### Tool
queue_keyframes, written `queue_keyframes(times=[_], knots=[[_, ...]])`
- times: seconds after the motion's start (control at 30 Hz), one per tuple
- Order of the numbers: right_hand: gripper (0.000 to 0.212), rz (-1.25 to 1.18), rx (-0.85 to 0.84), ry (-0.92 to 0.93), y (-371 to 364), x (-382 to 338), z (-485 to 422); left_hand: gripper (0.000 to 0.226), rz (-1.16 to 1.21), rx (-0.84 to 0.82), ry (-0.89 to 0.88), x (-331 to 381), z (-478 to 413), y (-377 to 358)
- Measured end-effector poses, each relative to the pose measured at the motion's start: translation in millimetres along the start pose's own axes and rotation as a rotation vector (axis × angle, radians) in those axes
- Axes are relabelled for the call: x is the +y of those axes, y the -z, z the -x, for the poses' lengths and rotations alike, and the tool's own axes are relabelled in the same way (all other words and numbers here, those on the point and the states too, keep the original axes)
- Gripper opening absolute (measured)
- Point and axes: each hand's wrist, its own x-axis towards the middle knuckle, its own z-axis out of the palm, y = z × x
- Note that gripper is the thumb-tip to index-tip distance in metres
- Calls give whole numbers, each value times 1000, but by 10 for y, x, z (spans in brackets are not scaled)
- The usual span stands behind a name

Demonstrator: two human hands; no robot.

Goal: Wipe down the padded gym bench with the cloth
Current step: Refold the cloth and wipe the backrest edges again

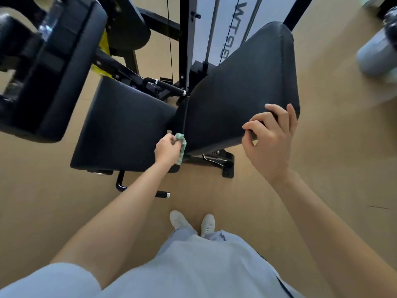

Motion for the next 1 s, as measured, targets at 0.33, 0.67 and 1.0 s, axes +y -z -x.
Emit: queue_keyframes(times=[0.33,0.67,1.0], knots=[[15,11,-12,4,-5,-68,104,35,279,24,-696,938,701,-470],[14,192,-107,-211,-137,-461,161,27,-212,-158,-39,-652,-126,114],[71,557,-338,-436,-711,-797,-489,46,34,-188,-619,1383,-1346,339]])
